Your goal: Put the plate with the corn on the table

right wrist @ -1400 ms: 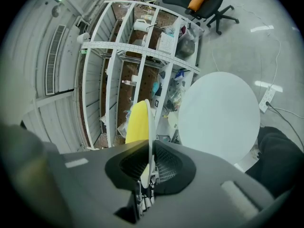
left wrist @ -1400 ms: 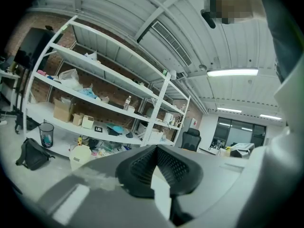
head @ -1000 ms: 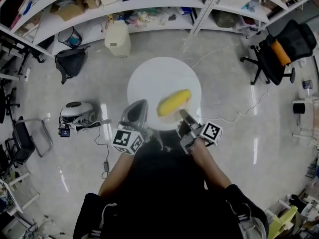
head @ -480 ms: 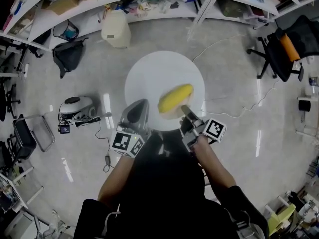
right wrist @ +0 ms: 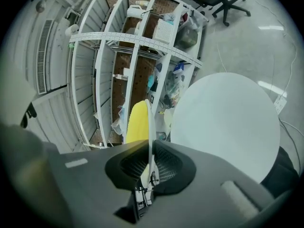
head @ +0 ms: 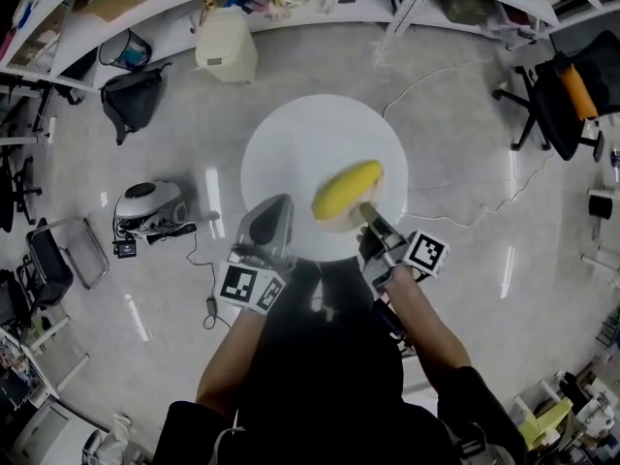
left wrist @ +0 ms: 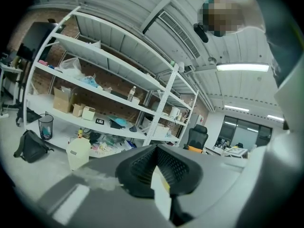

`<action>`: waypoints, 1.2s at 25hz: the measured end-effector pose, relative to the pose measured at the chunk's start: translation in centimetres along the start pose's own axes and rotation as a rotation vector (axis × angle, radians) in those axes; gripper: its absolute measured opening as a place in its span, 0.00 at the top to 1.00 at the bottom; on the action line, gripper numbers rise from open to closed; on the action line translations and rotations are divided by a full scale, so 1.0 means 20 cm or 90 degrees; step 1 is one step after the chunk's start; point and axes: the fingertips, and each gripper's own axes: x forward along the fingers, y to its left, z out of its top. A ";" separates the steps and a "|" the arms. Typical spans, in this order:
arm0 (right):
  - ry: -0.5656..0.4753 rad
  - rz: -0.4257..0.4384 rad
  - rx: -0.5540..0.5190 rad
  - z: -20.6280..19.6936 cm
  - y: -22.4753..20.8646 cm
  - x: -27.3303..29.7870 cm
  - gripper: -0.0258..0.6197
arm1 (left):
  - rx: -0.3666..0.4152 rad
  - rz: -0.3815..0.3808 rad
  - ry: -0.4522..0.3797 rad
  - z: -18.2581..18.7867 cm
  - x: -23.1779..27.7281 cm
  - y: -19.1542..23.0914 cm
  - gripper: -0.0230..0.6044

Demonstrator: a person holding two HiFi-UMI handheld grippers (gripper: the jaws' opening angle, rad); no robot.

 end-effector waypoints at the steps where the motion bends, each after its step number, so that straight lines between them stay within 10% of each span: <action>1: 0.004 0.001 0.001 0.01 -0.01 0.01 0.91 | -0.001 0.001 0.003 -0.01 0.01 0.01 0.96; 30: 0.057 0.021 -0.011 0.14 -0.39 0.35 0.91 | -0.044 -0.004 0.036 -0.43 0.37 0.18 0.96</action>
